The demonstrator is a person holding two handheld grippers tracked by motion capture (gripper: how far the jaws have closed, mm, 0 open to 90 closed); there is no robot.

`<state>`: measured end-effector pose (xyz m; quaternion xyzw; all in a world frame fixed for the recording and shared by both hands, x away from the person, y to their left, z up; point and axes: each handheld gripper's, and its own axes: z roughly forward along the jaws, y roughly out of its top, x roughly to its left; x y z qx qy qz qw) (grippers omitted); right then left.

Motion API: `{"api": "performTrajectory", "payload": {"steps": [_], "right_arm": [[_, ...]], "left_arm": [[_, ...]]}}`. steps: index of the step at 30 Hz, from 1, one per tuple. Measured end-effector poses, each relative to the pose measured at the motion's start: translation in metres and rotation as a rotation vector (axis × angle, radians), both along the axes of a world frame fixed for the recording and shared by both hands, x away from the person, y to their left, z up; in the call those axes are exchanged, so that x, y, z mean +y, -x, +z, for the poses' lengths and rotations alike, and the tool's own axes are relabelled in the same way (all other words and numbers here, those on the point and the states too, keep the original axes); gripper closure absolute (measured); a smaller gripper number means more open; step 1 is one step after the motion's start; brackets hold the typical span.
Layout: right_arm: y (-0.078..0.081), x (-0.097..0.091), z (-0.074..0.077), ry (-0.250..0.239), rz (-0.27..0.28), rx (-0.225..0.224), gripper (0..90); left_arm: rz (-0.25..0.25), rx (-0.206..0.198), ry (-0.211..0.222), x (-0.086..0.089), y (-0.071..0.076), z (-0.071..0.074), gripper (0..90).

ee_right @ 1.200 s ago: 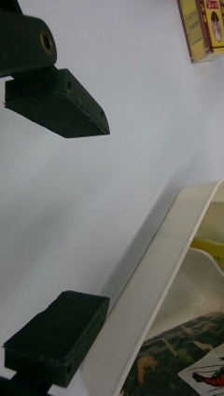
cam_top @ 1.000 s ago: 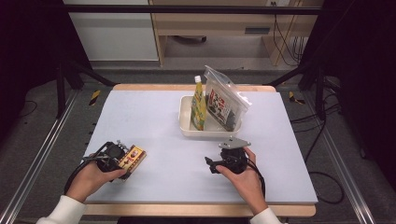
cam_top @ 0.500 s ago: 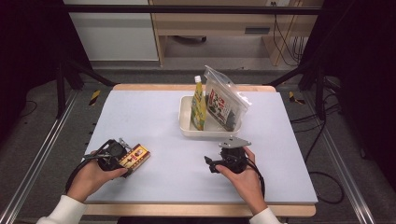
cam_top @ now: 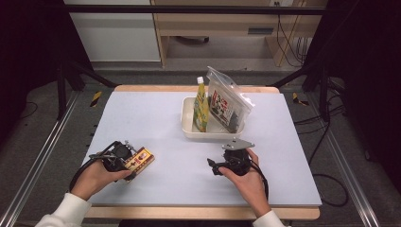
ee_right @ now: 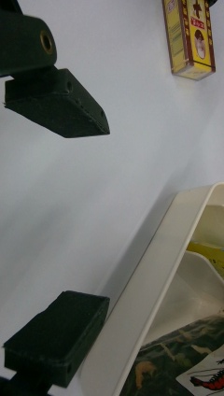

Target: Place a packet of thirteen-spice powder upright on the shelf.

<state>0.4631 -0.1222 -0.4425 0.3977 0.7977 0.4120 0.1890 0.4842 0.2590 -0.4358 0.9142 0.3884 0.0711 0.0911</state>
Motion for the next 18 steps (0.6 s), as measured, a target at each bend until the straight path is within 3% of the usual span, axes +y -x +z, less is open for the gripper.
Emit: {"api": "performTrajectory", "payload": {"steps": [18], "right_arm": [[0.0,0.002,-0.0024,0.013,0.016,0.012,14.8]], "left_arm": [[-0.01,0.019,-0.007,-0.0027,-0.0054,-0.0066,29.6]]}}
